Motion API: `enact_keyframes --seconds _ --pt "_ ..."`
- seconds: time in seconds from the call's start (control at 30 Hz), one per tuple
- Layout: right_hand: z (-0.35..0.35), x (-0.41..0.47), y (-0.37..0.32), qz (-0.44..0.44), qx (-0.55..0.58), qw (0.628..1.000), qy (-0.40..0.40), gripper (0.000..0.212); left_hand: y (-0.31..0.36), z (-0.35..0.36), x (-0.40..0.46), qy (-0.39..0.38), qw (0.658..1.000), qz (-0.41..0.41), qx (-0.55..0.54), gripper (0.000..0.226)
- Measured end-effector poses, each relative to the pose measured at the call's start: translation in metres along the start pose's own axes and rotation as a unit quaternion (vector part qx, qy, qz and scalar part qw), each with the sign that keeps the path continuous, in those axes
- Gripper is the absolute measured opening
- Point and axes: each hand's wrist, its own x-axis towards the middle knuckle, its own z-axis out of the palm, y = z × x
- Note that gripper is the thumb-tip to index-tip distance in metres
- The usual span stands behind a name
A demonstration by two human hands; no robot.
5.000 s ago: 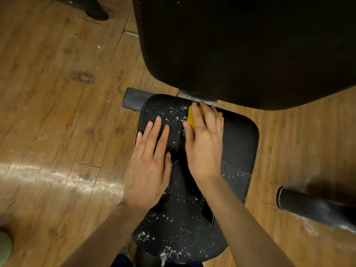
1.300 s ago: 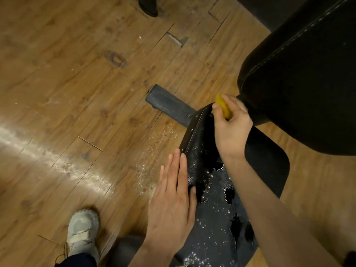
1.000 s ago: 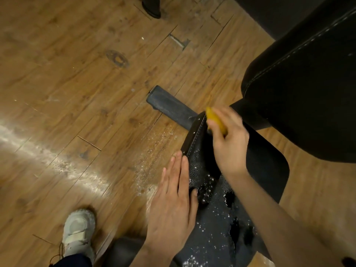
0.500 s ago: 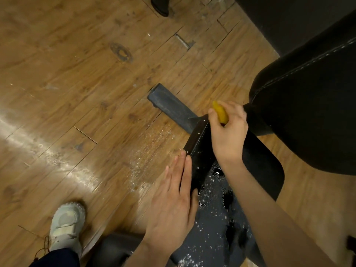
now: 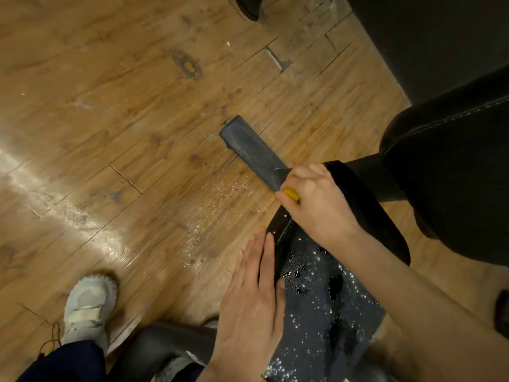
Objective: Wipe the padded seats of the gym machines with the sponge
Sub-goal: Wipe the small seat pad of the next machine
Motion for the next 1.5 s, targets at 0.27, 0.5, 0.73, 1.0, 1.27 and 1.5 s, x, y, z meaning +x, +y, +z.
enact_keyframes --seconds 0.27,0.5,0.73,1.0,1.27,1.5 --pt "-0.004 0.038 0.021 0.165 -0.016 0.986 -0.008 0.031 -0.002 0.001 -0.003 -0.007 1.000 -0.007 -0.007 0.059" --pt "-0.011 0.009 0.005 -0.046 0.015 0.992 -0.115 0.033 0.001 0.002 -0.002 -0.002 0.999 -0.011 -0.030 0.059" --pt "0.000 -0.014 -0.028 -0.027 0.021 0.996 -0.079 0.027 0.000 0.003 -0.002 0.012 0.998 -0.006 -0.054 0.058" --pt "0.003 0.015 -0.002 0.032 -0.068 0.997 -0.035 0.029 0.001 -0.001 -0.002 0.009 0.999 -0.006 -0.035 0.059" --pt "0.008 -0.017 0.003 -0.046 0.054 0.997 0.000 0.027 0.002 -0.003 -0.002 0.003 0.999 -0.005 -0.045 0.060" --pt "0.039 -0.081 -0.047 0.115 0.254 0.940 0.196 0.035 -0.002 0.002 -0.003 0.009 0.999 0.009 -0.049 0.061"
